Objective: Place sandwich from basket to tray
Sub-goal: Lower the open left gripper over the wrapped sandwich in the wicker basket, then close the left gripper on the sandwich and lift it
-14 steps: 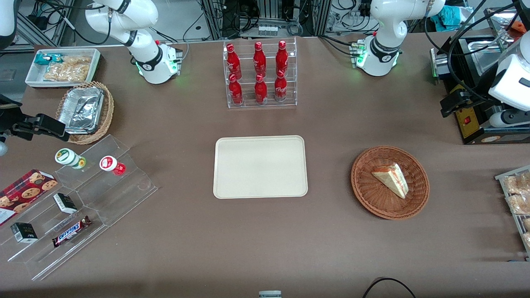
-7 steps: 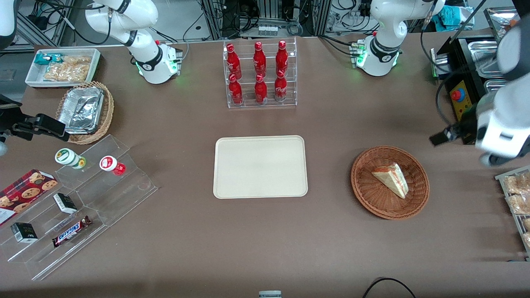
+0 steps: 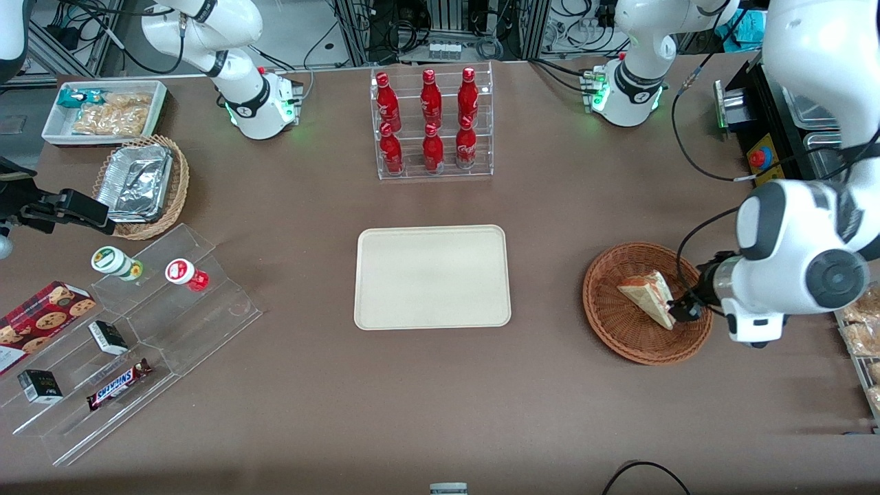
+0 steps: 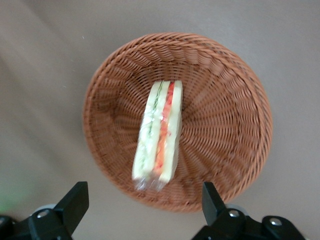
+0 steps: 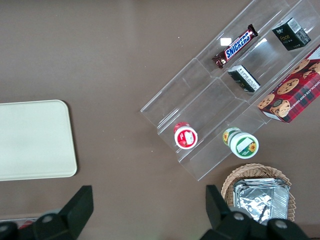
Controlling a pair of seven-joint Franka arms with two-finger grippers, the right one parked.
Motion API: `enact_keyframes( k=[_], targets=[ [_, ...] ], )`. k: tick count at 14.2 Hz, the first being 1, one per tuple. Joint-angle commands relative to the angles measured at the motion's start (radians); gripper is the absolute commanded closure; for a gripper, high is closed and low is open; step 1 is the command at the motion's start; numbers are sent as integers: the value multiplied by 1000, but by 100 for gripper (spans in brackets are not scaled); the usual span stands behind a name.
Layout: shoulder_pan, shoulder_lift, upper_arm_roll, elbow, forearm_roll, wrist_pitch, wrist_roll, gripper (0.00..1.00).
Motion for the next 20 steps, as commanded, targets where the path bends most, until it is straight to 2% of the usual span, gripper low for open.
enact_keyframes(
  k=[1, 5, 11, 12, 13, 15, 16, 17, 20],
  targets=[
    [-5, -23, -9, -123, 61, 129, -142, 0],
    [-3, -76, -8, -315, 69, 282, -148, 0],
    [0, -81, -8, -415, 69, 394, -149, 0],
    [1, -78, -8, -414, 69, 402, -149, 14],
    [3, -77, -8, -414, 69, 410, -149, 36],
    [3, -72, -8, -409, 68, 415, -148, 64],
    [3, -70, -8, -403, 66, 415, -148, 72],
    [1, -75, -8, -383, 66, 407, -157, 75],
    [-48, -83, -15, -263, 65, 274, -189, 75]
  ],
)
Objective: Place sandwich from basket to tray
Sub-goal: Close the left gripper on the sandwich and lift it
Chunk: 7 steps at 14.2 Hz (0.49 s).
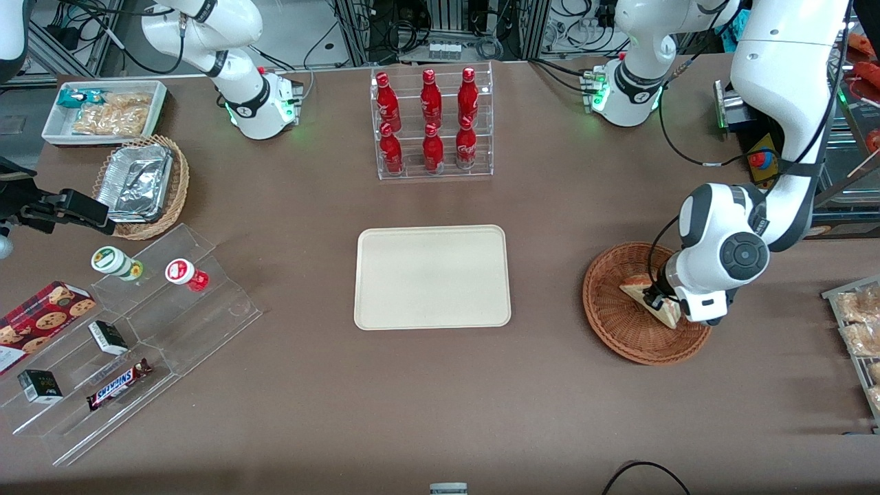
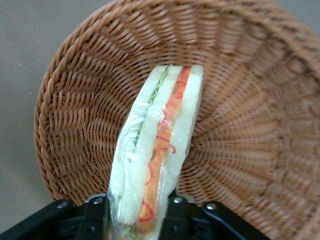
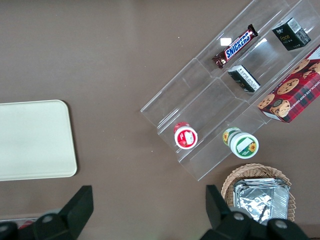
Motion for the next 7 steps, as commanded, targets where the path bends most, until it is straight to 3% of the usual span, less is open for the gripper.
enact_keyframes(
  k=[1, 4, 7],
  targets=[
    [-81, -18, -7, 149, 14, -186, -46, 75],
    [-219, 31, -7, 353, 5, -380, -52, 75],
    [-366, 92, -16, 470, 3, -414, -46, 75]
  ],
)
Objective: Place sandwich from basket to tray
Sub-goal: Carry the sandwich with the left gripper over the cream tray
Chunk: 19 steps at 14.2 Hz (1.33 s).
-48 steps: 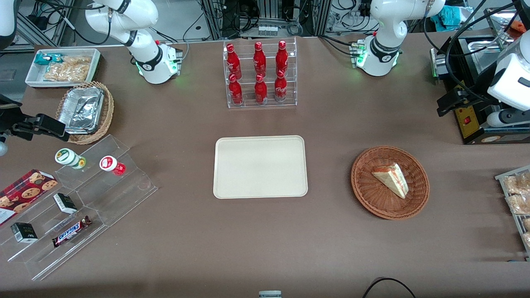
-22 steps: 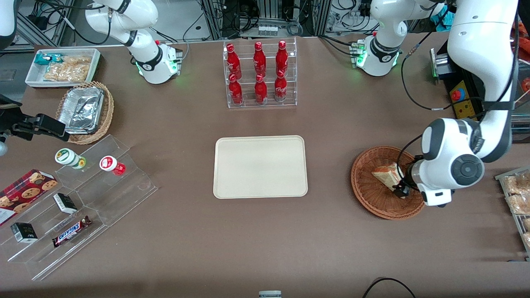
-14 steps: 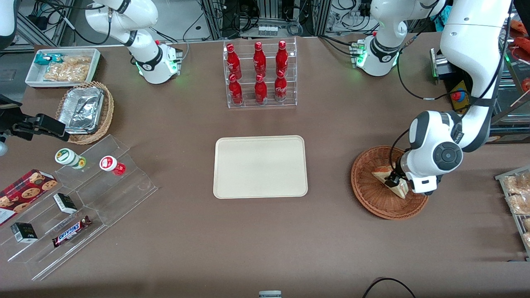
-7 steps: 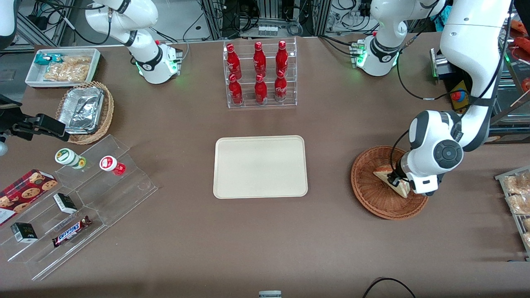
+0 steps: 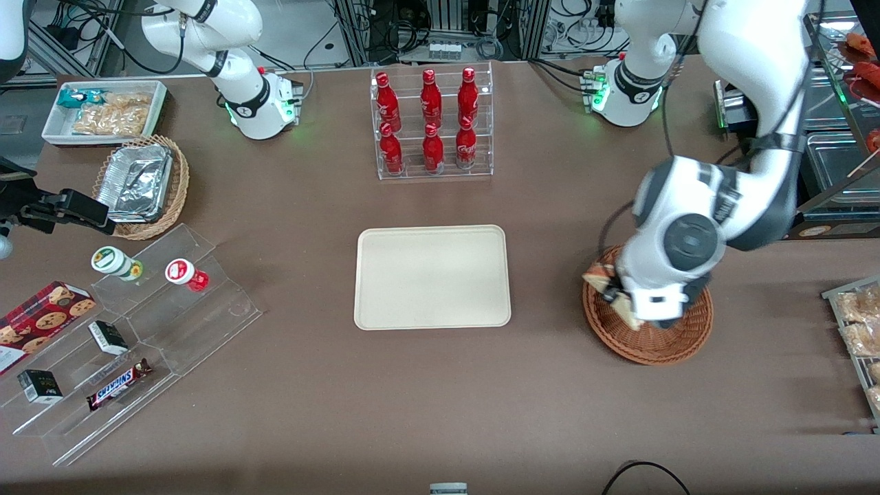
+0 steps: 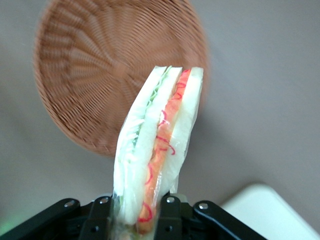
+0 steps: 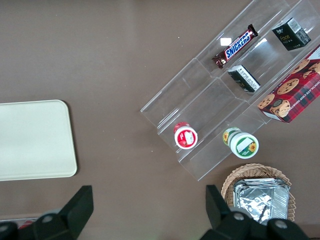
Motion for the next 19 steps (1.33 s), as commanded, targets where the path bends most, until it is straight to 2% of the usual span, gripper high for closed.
enact_keyframes(
  k=[1, 4, 6, 8, 12, 15, 17, 19],
  targets=[
    [-129, 118, -7, 147, 6, -31, -5, 74],
    [-241, 254, -35, 300, 11, -2, 8, 74],
    [-316, 333, -36, 379, 15, 12, 76, 74],
    [-367, 377, -38, 386, 15, 70, 132, 74],
    [-436, 456, -32, 390, 21, 145, 133, 74],
    [-452, 472, -33, 385, 93, 145, 133, 74],
    [-453, 482, -33, 388, 95, 147, 129, 73],
    [-453, 483, -33, 386, 95, 146, 123, 65]
  ],
)
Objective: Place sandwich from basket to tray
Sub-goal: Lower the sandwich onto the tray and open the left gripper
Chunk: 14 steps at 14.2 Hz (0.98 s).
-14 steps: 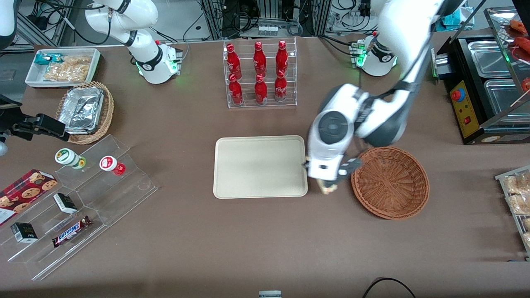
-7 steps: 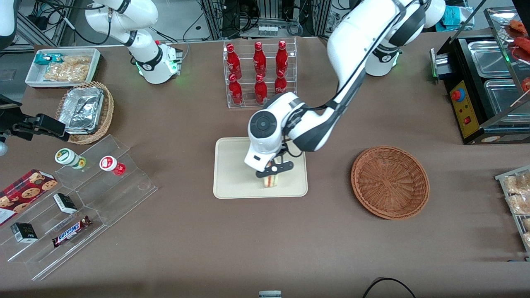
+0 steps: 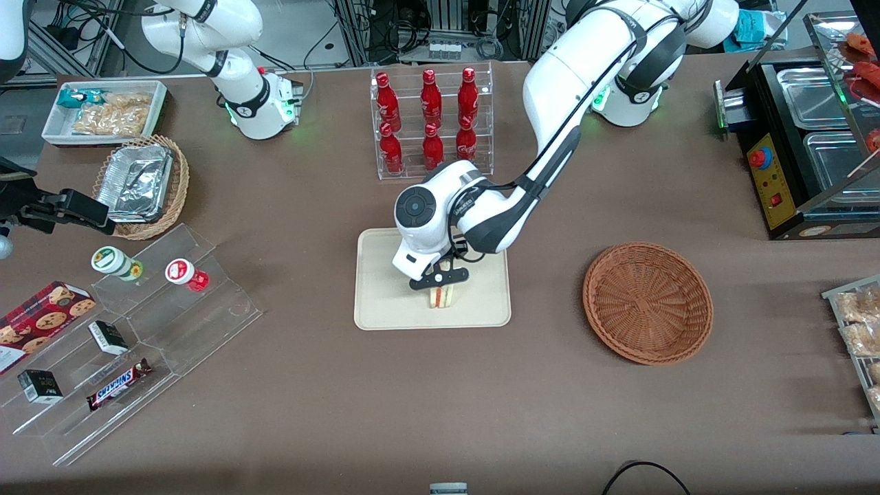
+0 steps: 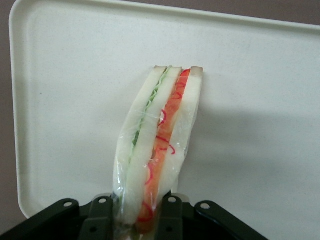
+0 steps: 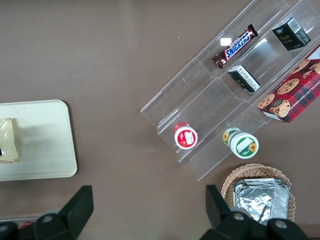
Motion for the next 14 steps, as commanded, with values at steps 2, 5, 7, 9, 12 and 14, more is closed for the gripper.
enact_keyframes(
  k=[2, 5, 7, 9, 12, 14],
  targets=[
    [-14, 10, 6, 35, 19, -23, 6, 3],
    [-4, -59, 8, 27, 22, -63, 11, 0],
    [11, -134, 11, 27, 30, -170, 18, 0],
    [75, -221, 11, 18, 25, -223, 57, 0],
    [176, -378, 8, -104, 11, -235, 178, 0],
    [250, -456, 8, -184, 11, -249, 250, 0]
  ],
)
